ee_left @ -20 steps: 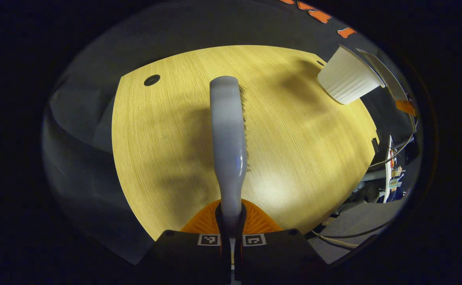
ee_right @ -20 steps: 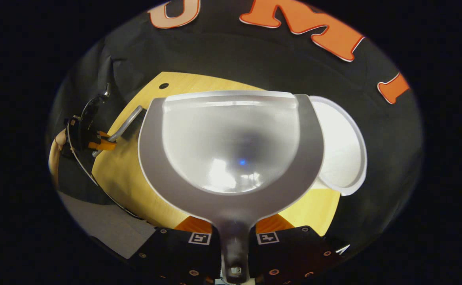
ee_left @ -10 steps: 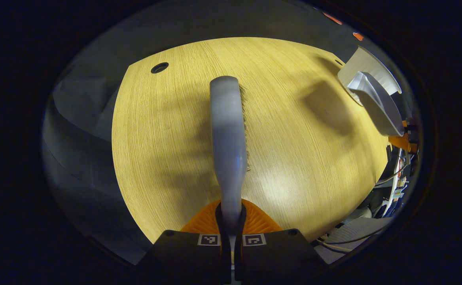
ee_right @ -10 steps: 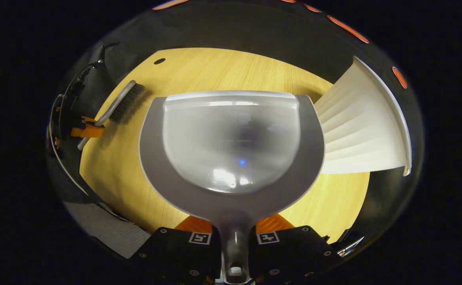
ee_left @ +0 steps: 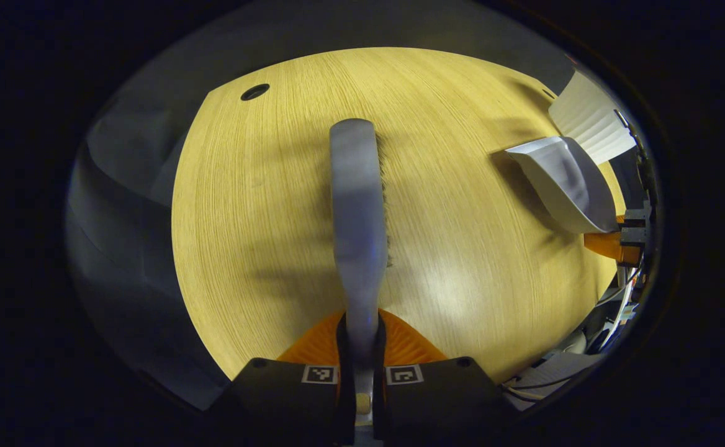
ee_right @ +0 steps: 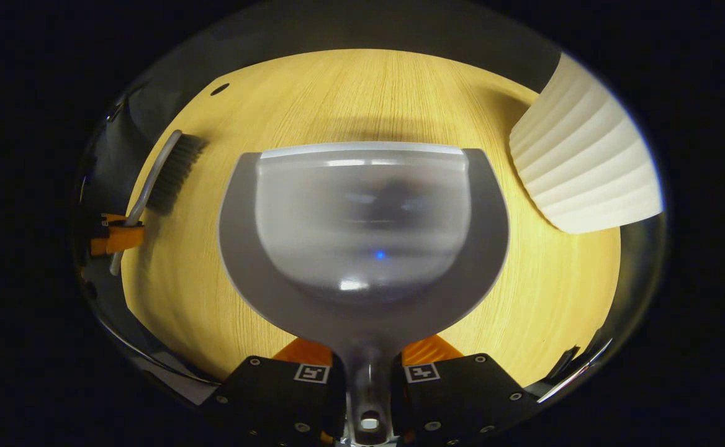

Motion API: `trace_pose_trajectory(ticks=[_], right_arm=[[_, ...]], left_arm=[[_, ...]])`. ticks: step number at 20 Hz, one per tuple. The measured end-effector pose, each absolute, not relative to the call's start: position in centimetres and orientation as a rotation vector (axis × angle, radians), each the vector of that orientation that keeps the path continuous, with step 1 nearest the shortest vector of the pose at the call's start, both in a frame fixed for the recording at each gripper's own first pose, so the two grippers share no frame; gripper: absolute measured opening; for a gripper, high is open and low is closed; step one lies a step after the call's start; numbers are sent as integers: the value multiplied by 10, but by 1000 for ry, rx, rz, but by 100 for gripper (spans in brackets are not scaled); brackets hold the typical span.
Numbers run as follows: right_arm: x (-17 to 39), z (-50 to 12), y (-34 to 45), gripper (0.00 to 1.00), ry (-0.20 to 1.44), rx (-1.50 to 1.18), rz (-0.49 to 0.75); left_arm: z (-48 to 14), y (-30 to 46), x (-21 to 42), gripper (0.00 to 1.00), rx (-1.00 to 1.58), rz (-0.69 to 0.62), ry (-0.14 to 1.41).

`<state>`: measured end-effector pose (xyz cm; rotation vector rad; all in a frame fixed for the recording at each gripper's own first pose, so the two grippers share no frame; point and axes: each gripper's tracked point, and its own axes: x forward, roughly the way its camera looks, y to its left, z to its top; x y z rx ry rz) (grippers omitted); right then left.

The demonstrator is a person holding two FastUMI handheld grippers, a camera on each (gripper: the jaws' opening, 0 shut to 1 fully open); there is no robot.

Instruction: Pick up the small broom and dustpan from the desktop, sweep the trash into the dustpan with the broom, and then empty the trash into the garbage bin.

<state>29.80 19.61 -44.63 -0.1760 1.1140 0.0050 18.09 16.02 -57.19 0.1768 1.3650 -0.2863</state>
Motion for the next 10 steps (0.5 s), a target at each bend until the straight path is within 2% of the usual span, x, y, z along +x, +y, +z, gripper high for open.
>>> trace_pose_trajectory(ticks=[4,5,6,9,10], right_arm=[[307,-452,198,33,1111,-174,-12],[308,-452,201,39,1107,-169,-7],[307,-448,202,31,1100,-161,-2],[299,-437,201,60,1091,-129,7],[295,-431,200,82,1079,-125,9]], left_arm=[[-577,178,195,23,177,-288,1351],[-580,184,201,23,173,-290,1347],[-580,192,205,36,169,-291,1339],[-577,225,226,74,180,-297,1302],[-550,217,224,87,196,-295,1280]])
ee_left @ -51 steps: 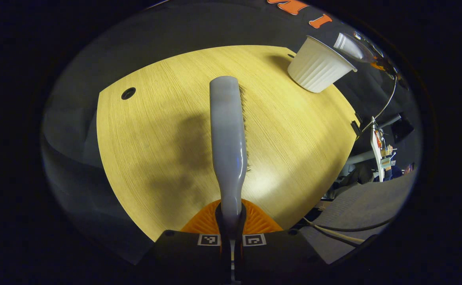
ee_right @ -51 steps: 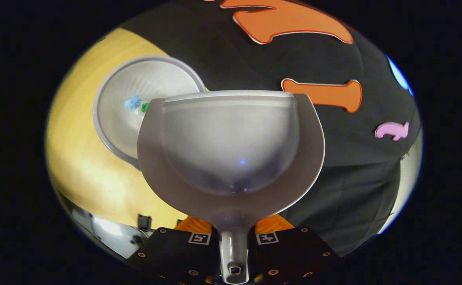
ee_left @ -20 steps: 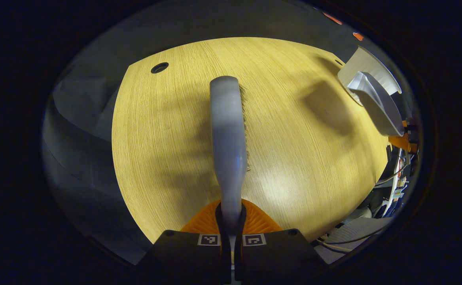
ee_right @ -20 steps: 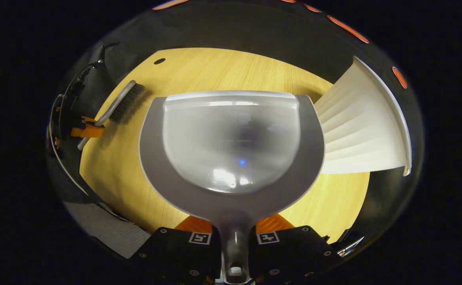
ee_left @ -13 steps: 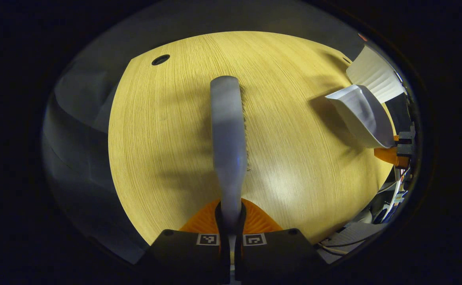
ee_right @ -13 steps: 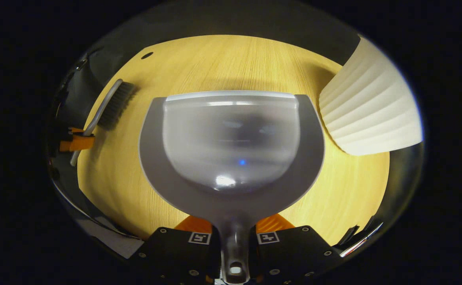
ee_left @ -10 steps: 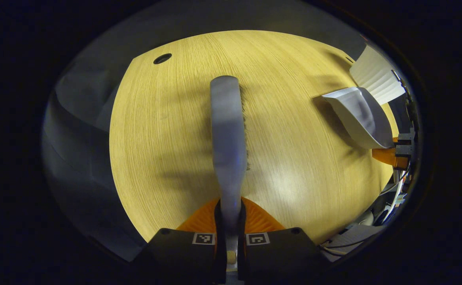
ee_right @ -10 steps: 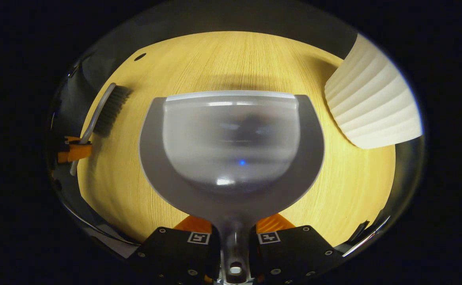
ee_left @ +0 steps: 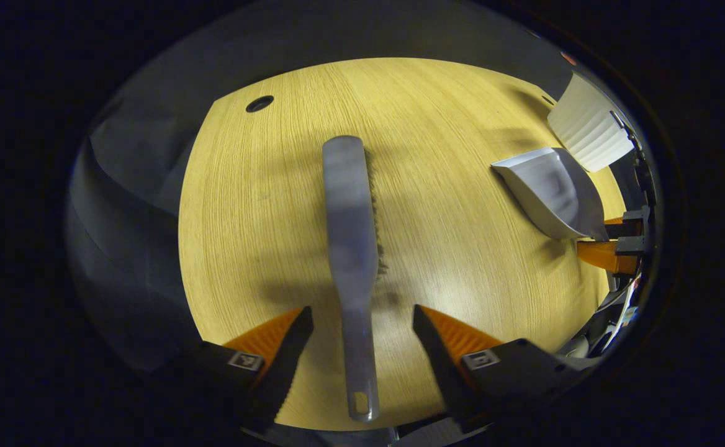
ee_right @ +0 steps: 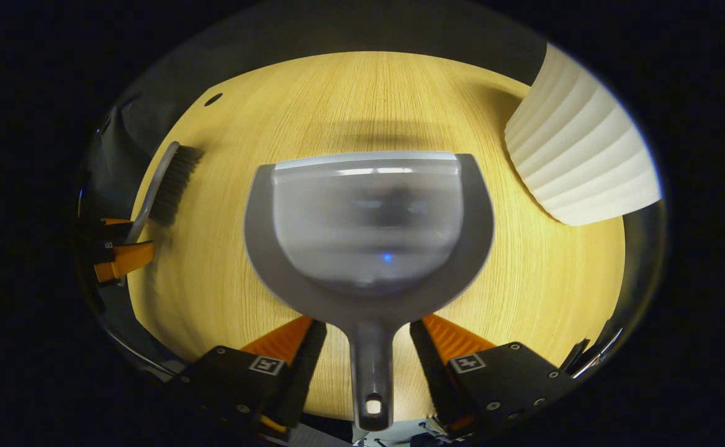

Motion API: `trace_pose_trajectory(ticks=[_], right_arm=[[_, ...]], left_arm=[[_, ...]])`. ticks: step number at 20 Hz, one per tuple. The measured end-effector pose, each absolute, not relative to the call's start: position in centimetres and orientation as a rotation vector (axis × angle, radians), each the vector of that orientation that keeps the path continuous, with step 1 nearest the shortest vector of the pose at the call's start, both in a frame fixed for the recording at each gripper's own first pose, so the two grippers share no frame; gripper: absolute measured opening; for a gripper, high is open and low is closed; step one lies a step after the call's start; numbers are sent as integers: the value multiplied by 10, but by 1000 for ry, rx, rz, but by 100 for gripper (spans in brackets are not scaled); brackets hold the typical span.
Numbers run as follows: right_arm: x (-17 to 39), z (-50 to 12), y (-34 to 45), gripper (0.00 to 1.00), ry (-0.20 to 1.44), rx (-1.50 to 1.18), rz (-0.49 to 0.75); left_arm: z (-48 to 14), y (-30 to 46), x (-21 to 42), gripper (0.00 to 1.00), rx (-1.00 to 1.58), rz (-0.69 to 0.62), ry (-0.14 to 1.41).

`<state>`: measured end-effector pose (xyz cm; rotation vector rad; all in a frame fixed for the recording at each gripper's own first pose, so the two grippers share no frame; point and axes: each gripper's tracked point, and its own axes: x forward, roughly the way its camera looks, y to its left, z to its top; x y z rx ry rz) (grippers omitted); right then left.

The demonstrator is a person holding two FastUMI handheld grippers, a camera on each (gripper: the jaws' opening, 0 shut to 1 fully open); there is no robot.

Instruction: Pick up the small broom and dustpan from the desktop, sweep the trash into the dustpan with the broom, and then empty the trash into the garbage bin.

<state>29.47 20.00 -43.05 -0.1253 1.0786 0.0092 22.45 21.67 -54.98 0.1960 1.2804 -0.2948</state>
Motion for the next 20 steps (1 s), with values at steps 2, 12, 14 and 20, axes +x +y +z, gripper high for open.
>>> trace_pose_trajectory(ticks=[2,12,14,20], right_arm=[[290,-410,197,99,1038,-125,9],[303,-229,218,99,595,-171,38],[300,-194,228,98,508,-169,53],[293,-121,257,98,277,-177,88]], left_arm=[[-539,226,224,100,229,-291,1227],[-372,229,257,100,111,-312,770],[-350,235,256,100,96,-297,658],[-320,237,257,100,78,-269,401]])
